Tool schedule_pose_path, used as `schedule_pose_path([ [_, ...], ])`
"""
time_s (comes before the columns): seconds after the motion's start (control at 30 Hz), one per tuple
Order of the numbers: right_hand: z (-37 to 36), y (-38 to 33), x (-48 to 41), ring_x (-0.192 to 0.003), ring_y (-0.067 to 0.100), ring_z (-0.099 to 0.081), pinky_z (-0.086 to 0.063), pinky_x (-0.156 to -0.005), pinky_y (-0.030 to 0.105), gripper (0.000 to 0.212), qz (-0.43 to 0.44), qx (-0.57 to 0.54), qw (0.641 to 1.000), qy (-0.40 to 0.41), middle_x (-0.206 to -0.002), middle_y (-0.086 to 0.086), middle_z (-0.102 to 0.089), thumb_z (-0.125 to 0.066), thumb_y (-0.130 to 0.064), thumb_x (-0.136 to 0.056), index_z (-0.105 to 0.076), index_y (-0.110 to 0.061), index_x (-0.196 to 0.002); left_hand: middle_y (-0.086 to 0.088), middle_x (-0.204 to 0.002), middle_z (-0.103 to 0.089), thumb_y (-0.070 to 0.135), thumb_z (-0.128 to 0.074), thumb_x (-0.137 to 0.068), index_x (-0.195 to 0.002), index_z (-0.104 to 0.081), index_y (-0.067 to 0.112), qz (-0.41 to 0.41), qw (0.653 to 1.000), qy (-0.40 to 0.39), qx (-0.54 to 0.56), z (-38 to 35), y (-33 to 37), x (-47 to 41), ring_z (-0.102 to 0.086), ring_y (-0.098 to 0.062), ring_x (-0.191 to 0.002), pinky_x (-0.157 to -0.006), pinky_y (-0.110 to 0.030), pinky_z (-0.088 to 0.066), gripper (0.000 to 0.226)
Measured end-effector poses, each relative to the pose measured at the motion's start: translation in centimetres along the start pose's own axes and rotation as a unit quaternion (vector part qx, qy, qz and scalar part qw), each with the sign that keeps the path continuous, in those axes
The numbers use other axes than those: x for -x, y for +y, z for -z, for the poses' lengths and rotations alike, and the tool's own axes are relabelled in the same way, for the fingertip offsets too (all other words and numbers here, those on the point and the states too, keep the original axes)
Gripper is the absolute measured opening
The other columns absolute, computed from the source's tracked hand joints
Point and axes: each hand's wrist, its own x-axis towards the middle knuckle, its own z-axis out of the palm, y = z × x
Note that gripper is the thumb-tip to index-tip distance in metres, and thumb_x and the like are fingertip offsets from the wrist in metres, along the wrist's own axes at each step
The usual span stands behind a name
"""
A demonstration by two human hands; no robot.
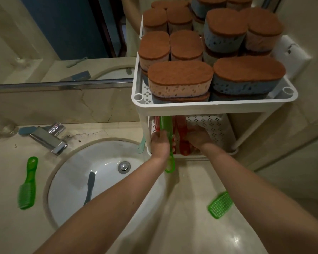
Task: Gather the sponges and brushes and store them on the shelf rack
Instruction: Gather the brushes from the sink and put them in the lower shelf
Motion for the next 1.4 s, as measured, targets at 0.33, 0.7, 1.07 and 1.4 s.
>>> schedule_pose_path([
  [0.33, -0.6, 0.3, -0.5, -0.107, 0.032, -0.061, -0.048, -0.096, 0.040, 0.030, 0.060, 0.055, 0.997, 0.014, -0.117, 0.014, -0.067, -0.054, -0.024, -0.095, -0.065, -0.016, -0.122, -0.016, -0.090, -0.061, 0.018, -0.041, -0.097, -0.103, -0.052, 0.009, 0.001, 1.000, 0.002, 0.007, 0.0, -0.4, 0.3, -0.056, -0.019, -0.060, -0.056, -0.032, -0.043, 0.016],
  [0.7, 0.1, -0.3, 1.5, -0.087, 0.024, -0.061, -0.035, -0.068, 0.022, 0.027, 0.042, -0.017, 0.995, 0.091, -0.097, 0.008, -0.071, -0.045, -0.030, -0.089, -0.067, -0.019, -0.078, -0.011, -0.084, -0.068, 0.015, -0.039, -0.097, -0.092, -0.051, 0.015, 0.002, 1.000, -0.017, -0.005, 0.3, 0.1, 1.9, -0.057, -0.017, -0.056, -0.050, -0.027, -0.043, 0.013],
  [1.07, 2.6, -3.5, 7.8, -0.030, 0.009, -0.026, -0.017, -0.033, 0.014, 0.056, -0.033, -0.350, 0.935, -0.050, -0.040, -0.004, -0.032, -0.027, -0.059, -0.098, -0.042, -0.021, -0.060, 0.012, -0.086, -0.062, 0.018, -0.050, -0.094, -0.099, -0.059, 0.027, -0.156, 0.985, -0.039, -0.064, -0.6, 1.5, 5.9, -0.057, -0.003, -0.080, -0.069, -0.021, -0.044, 0.014],
  [1.4, 3.3, -2.6, 9.0, -0.040, 0.009, -0.046, -0.028, -0.031, 0.015, 0.036, -0.023, -0.386, 0.915, -0.114, -0.072, 0.008, -0.065, -0.045, -0.041, -0.097, -0.065, -0.011, -0.094, -0.008, -0.135, -0.044, 0.000, -0.051, -0.090, -0.115, -0.067, 0.021, -0.239, 0.953, 0.002, -0.186, 0.4, 1.5, 6.1, -0.041, -0.019, -0.127, -0.106, -0.016, -0.026, 0.037],
])
